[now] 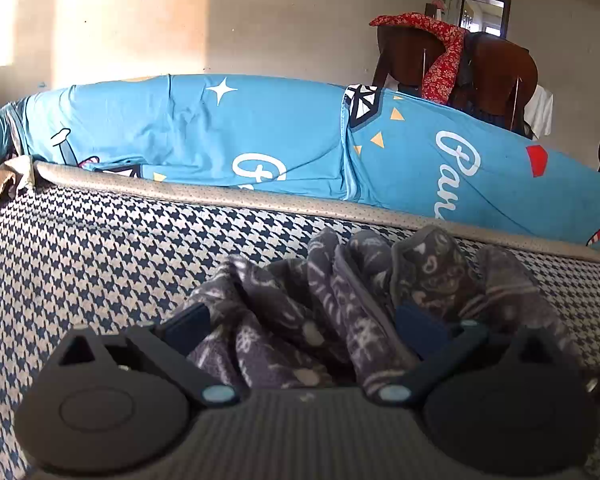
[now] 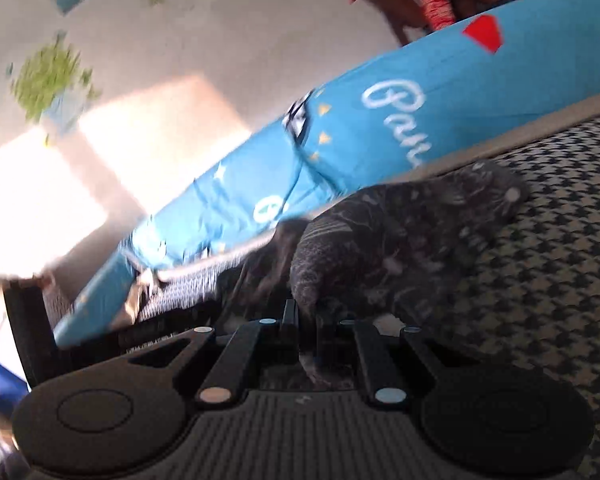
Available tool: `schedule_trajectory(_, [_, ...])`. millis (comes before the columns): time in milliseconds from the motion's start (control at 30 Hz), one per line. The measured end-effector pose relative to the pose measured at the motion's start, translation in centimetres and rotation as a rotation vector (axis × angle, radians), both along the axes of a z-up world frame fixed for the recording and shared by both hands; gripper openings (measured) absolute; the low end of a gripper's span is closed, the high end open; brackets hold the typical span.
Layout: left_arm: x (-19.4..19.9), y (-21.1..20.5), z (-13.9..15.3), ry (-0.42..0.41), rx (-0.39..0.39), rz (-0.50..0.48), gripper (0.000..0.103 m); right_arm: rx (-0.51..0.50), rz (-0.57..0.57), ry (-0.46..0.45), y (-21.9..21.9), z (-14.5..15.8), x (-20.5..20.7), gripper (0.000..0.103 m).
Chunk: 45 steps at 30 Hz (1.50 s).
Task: Fold clothes
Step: 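Fold the grey garment sleeve with the right tool toward the left tool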
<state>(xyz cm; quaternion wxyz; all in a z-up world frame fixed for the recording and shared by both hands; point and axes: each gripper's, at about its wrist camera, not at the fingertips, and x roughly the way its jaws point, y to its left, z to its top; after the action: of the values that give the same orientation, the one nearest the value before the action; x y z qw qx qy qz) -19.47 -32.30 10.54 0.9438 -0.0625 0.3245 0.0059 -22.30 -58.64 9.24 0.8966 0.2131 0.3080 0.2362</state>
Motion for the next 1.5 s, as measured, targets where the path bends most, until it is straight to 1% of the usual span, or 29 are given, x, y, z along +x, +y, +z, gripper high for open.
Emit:
schedule_trajectory(67, [0.0,0.0,0.0,0.000,-0.012,-0.008,0.103,-0.053,0.041,-0.002,1.3,-0.4,-0.2,0.011])
schedule_trajectory(167, [0.0,-0.3,-0.1,0.001,-0.016,-0.034,0.103,-0.078,0.098,0.020,2.7,-1.2,-0.3,0.011])
schedule_trajectory(200, [0.1,-0.5,-0.4,0.017,-0.020,-0.049,0.103,-0.085,0.116,0.026,3.1,-1.5,-0.4,0.011])
schedule_trajectory(267, [0.5,-0.8,-0.9,0.051,-0.027,-0.080,0.103,-0.129,0.155,0.028,4.1,-1.9,-0.5,0.014])
schedule_trajectory(333, [0.9,-1.2,-1.8,0.093,-0.008,-0.076,0.103,-0.174,0.167,0.010,4.7,-1.8,-0.6,0.016])
schedule_trajectory(367, [1.0,-1.4,-2.2,0.113,0.002,-0.074,0.103,-0.175,0.172,0.007,4.5,-1.6,-0.6,0.017])
schedule_trajectory(400, [1.0,-1.4,-2.3,0.116,0.001,-0.073,0.103,-0.176,0.176,0.005,4.3,-1.3,-0.6,0.020])
schedule_trajectory(500, [1.1,-1.4,-2.6,0.122,0.001,-0.072,0.103,-0.158,0.172,-0.022,3.0,0.0,-0.8,0.024])
schedule_trajectory(567, [1.0,-1.4,-2.6,0.122,0.005,-0.071,0.103,-0.144,0.147,-0.055,2.0,0.8,-1.1,0.032])
schedule_trajectory(633, [1.0,-1.4,-2.7,0.121,0.008,-0.071,0.103,-0.130,0.115,-0.077,1.0,1.5,-1.2,0.045])
schedule_trajectory(767, [0.9,-1.3,-2.7,0.121,0.011,-0.074,0.103,-0.115,0.021,-0.083,-0.7,2.1,-0.7,0.047])
schedule_trajectory(833, [1.0,-1.3,-2.8,0.125,0.009,-0.074,0.103,-0.103,-0.041,-0.040,-1.1,1.5,0.2,0.055])
schedule_trajectory(900, [1.0,-1.1,-2.7,0.127,0.003,-0.073,0.103,-0.091,-0.103,0.004,-1.6,0.9,1.1,0.056])
schedule_trajectory(967, [1.0,-1.1,-2.7,0.127,0.004,-0.074,0.103,-0.071,-0.131,0.051,-1.8,0.1,1.9,0.058])
schedule_trajectory(1033, [1.1,-1.1,-2.7,0.128,0.005,-0.074,0.103,-0.029,-0.143,0.100,-1.8,-0.8,2.8,0.062])
schedule_trajectory(1133, [1.0,-1.1,-2.7,0.128,0.005,-0.074,0.103,0.044,-0.147,0.167,-1.6,-2.1,3.9,0.063])
schedule_trajectory(1200, [1.0,-1.1,-2.7,0.128,0.007,-0.074,0.103,0.076,-0.167,0.188,-1.0,-2.8,4.4,0.063])
schedule_trajectory(1300, [1.0,-1.1,-2.7,0.128,0.007,-0.076,0.103,0.051,-0.208,0.159,0.1,-2.8,4.8,0.063])
schedule_trajectory(1367, [0.9,-1.0,-2.6,0.129,0.005,-0.077,0.103,0.037,-0.236,0.126,0.7,-2.6,4.9,0.057])
schedule_trajectory(1400, [0.9,-1.0,-2.6,0.130,0.002,-0.077,0.103,0.035,-0.250,0.107,0.9,-2.5,4.9,0.044])
schedule_trajectory(1433, [0.9,-0.9,-2.6,0.130,0.000,-0.078,0.103,0.032,-0.264,0.088,1.1,-2.3,4.9,0.028])
schedule_trajectory(1500, [1.0,-0.8,-2.5,0.132,-0.005,-0.079,0.103,0.017,-0.285,0.071,1.1,-2.0,4.9,0.013])
